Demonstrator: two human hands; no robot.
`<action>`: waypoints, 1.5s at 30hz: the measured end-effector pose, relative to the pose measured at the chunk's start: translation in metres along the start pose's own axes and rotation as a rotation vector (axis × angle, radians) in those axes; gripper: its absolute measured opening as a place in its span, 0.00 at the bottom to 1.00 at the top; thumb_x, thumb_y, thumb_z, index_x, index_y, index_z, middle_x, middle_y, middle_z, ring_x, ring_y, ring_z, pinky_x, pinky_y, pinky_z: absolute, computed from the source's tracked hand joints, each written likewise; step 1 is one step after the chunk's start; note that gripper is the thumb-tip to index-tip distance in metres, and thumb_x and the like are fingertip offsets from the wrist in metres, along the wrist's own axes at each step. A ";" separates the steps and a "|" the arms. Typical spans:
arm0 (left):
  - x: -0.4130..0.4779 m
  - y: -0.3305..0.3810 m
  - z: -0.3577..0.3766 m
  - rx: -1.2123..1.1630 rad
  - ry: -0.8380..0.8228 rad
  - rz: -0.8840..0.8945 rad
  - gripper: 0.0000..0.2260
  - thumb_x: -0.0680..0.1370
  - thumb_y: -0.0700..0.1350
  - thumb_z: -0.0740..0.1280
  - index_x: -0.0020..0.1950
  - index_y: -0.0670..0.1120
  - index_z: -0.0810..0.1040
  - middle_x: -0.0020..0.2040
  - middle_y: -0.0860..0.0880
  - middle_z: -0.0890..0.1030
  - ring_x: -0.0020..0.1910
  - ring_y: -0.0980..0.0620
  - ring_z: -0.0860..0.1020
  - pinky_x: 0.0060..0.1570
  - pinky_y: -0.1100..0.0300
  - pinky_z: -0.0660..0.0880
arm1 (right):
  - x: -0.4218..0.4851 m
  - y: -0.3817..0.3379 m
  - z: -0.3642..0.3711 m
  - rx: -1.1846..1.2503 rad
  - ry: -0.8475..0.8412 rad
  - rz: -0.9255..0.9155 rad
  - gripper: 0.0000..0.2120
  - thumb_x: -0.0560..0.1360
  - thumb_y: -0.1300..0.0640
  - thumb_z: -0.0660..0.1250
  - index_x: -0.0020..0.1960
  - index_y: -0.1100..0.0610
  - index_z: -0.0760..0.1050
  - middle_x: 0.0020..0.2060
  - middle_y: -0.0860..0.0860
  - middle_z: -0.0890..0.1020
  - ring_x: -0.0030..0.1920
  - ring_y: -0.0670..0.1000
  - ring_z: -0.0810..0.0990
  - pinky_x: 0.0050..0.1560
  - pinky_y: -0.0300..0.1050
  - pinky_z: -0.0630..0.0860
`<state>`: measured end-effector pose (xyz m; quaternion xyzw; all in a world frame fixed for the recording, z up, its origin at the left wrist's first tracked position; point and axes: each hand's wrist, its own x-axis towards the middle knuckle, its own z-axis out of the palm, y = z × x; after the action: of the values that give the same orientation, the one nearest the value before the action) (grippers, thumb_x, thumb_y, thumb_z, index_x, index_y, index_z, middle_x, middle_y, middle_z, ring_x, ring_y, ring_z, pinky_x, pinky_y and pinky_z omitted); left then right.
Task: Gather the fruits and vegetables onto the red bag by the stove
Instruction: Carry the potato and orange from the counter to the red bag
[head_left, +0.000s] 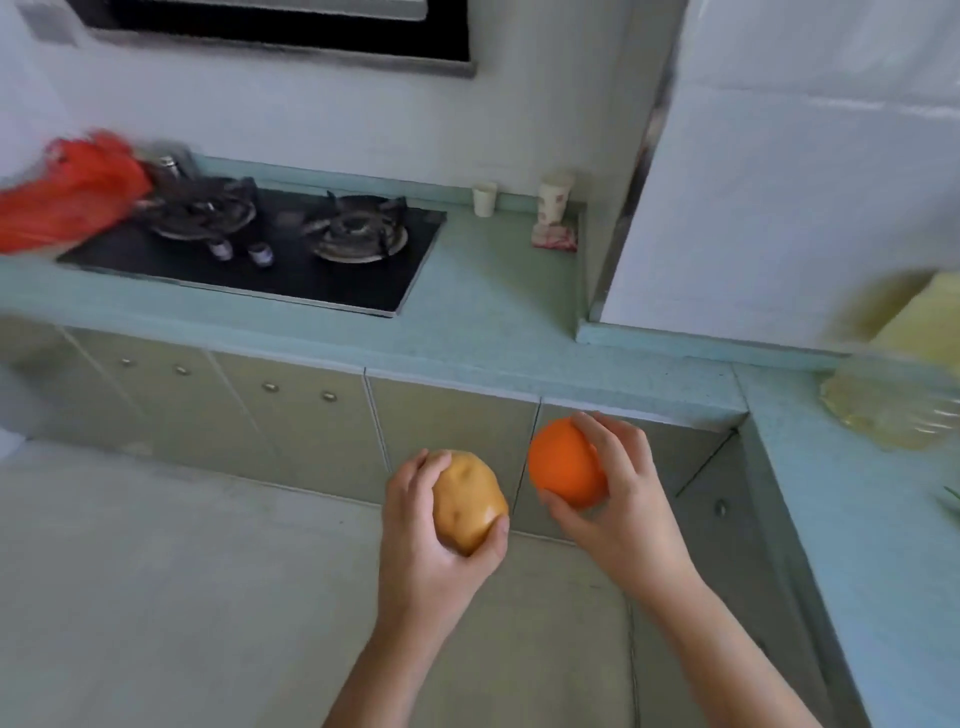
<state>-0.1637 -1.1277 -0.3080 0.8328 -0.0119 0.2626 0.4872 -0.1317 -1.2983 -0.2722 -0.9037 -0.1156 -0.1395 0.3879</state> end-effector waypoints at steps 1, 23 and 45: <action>-0.001 -0.006 -0.016 0.019 0.031 -0.013 0.29 0.63 0.56 0.69 0.62 0.49 0.67 0.60 0.46 0.70 0.60 0.53 0.69 0.59 0.71 0.63 | 0.003 -0.010 0.012 0.010 -0.021 -0.024 0.33 0.63 0.52 0.74 0.66 0.53 0.68 0.62 0.54 0.69 0.60 0.55 0.71 0.55 0.43 0.69; 0.014 -0.130 -0.242 0.235 0.508 -0.411 0.28 0.60 0.61 0.67 0.59 0.60 0.64 0.61 0.51 0.68 0.55 0.69 0.67 0.46 0.81 0.64 | 0.071 -0.196 0.256 0.269 -0.479 -0.365 0.32 0.65 0.56 0.75 0.65 0.48 0.66 0.61 0.45 0.64 0.58 0.48 0.69 0.46 0.24 0.64; 0.239 -0.308 -0.414 0.291 0.553 -0.454 0.26 0.62 0.59 0.71 0.56 0.66 0.63 0.58 0.64 0.66 0.56 0.72 0.64 0.41 0.72 0.68 | 0.277 -0.344 0.487 0.347 -0.521 -0.366 0.34 0.66 0.52 0.74 0.66 0.41 0.60 0.64 0.46 0.62 0.57 0.48 0.67 0.46 0.36 0.69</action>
<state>-0.0488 -0.5706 -0.2880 0.7725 0.3417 0.3616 0.3947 0.0976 -0.6817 -0.2690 -0.7941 -0.3922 0.0500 0.4616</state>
